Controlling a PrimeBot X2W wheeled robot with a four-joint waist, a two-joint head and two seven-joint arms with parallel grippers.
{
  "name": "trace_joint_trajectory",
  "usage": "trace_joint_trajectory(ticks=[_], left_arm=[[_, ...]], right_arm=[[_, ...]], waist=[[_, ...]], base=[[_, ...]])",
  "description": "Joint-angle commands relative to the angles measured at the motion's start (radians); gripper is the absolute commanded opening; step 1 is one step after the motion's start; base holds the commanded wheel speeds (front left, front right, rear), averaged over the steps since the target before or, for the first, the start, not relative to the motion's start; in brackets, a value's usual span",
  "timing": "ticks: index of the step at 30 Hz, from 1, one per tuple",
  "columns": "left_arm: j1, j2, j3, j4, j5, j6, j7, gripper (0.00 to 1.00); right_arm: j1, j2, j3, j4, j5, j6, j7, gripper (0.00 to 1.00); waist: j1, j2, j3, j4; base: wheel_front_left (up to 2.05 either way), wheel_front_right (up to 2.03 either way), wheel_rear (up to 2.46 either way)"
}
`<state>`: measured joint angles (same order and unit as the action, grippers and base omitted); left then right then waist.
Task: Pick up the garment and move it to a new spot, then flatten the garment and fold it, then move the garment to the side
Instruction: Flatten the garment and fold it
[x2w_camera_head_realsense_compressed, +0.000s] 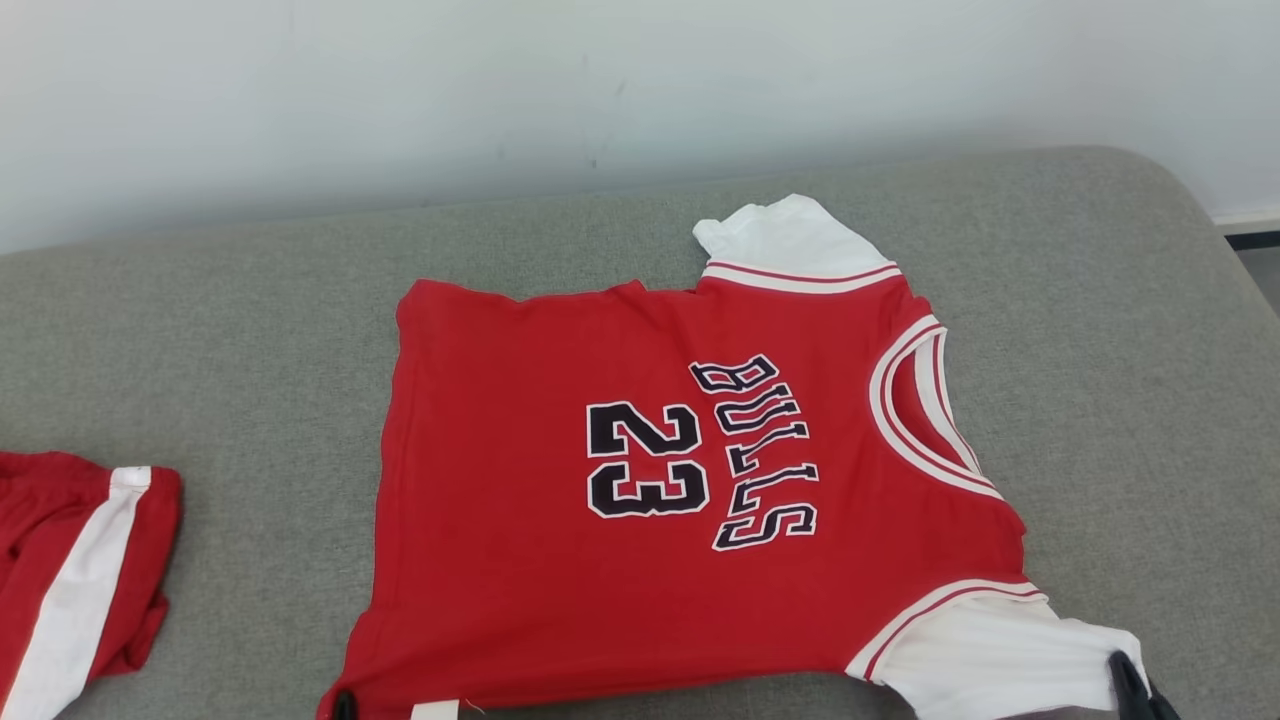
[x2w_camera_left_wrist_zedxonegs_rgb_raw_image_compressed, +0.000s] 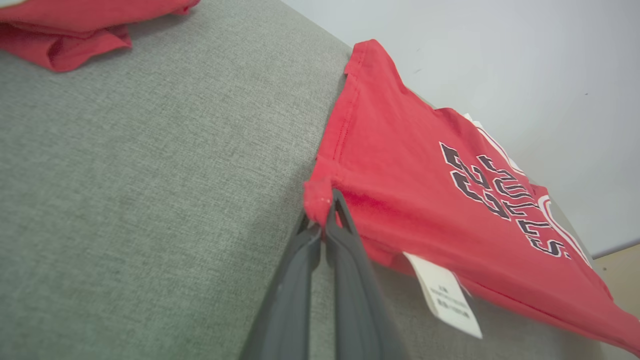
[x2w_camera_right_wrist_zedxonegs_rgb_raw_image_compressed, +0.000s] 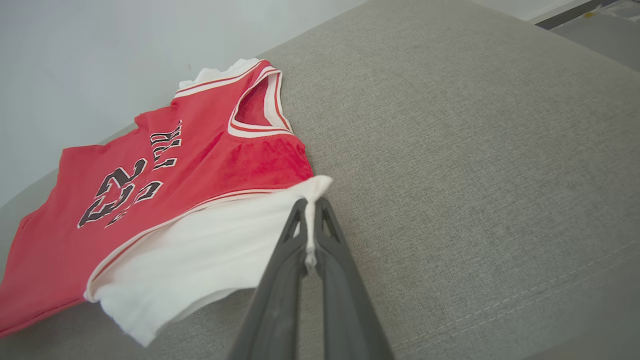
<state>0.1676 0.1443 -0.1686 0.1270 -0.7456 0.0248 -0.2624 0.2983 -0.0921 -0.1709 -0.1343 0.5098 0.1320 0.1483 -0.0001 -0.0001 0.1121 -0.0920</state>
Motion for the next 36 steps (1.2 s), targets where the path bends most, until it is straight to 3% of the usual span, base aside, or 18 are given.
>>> trace_joint_trajectory(ticks=[1, 17, 25, 35, 36], left_arm=[[0.011, -0.001, 0.003, 0.011, 0.017, -0.005, -0.003, 0.00], [-0.146, 0.010, -0.043, 0.113, 0.095, -0.049, 0.012, 0.00], [-0.317, 0.023, -0.065, 0.217, 0.115, -0.070, 0.044, 0.00], [-0.483, 0.028, -0.083, 0.384, 0.131, -0.100, 0.036, 0.00], [-0.494, 0.026, -0.087, 0.398, 0.133, -0.103, 0.033, 0.00]], right_arm=[[0.003, 0.005, 0.005, 0.007, -0.004, -0.003, -0.006, 0.00], [-0.169, -0.032, 0.066, 0.116, -0.028, -0.003, 0.009, 0.00], [-0.368, -0.064, 0.110, 0.262, -0.017, -0.002, 0.020, 0.00], [-0.627, -0.088, 0.166, 0.529, -0.011, -0.002, -0.029, 0.00], [-0.644, -0.094, 0.168, 0.549, -0.016, -0.002, -0.048, 0.15]], waist=[[0.0001, 0.0001, -0.015, 0.007], [0.0001, 0.0001, -0.037, 0.021], [0.0001, 0.0001, 0.021, 0.024], [0.0001, 0.0001, 0.072, 0.024], [0.0001, 0.0001, 0.072, 0.028]], base=[[0.00, 0.00, 0.00], [0.00, 0.00, 0.00], [0.00, 0.00, 0.00], [0.00, 0.00, 0.00], [0.00, 0.00, 0.00]])
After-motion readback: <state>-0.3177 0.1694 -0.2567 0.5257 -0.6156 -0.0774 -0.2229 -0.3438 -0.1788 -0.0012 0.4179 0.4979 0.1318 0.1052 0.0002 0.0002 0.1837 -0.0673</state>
